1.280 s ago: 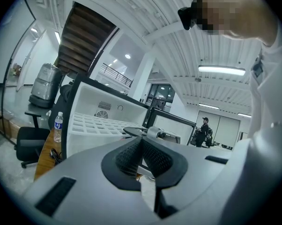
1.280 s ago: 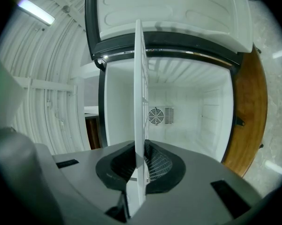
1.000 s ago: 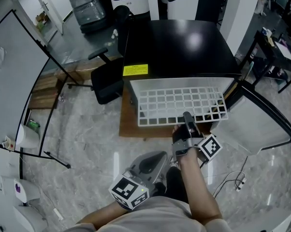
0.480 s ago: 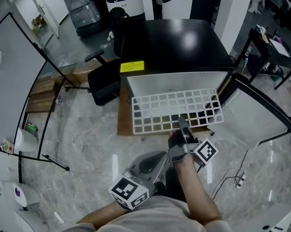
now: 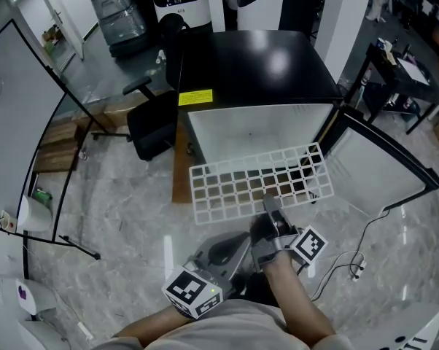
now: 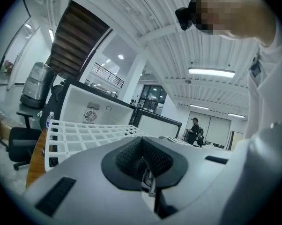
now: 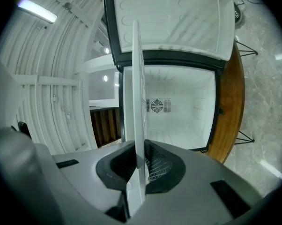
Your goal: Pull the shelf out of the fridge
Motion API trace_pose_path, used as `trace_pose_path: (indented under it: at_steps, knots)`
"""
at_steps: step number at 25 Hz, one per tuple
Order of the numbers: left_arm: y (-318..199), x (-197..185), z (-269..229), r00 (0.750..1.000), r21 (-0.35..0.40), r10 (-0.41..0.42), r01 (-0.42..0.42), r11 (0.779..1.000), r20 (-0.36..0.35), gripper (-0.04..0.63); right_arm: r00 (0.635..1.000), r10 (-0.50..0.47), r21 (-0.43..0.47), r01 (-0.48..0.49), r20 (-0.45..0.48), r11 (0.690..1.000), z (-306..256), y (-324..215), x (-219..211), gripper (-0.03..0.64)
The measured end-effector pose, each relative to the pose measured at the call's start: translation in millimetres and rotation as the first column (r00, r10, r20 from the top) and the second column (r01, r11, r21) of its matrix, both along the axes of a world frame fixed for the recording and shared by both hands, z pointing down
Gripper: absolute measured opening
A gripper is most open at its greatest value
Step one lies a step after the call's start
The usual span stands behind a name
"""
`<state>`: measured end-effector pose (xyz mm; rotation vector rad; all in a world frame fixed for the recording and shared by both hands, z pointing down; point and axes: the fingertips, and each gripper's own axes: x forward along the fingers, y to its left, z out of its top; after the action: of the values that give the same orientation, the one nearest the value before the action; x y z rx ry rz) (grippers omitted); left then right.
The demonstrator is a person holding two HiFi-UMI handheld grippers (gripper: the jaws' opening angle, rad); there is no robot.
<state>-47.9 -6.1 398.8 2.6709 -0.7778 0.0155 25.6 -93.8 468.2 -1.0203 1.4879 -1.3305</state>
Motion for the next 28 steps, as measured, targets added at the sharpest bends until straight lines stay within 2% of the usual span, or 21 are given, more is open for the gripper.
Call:
trace_pose_path:
  at_steps: [6,14,28]
  knots:
    - [9,9,-5,1.0,0.0,-0.009,0.009,1.0,0.007,0.006,1.0,-0.012,-0.028,0.013,0.016,1.0,2,30,11,0.041]
    - [35,43,-9,1.0,0.002,-0.03,0.03,1.0,0.009,0.006,0.998,-0.054,-0.032,0.055,0.028,0.998,1,60,37,0.041]
    - [59,86,-25,0.999,0.039,-0.049,0.049,0.998,0.007,0.006,0.993,-0.107,-0.005,0.107,0.043,0.994,-15,80,64,0.041]
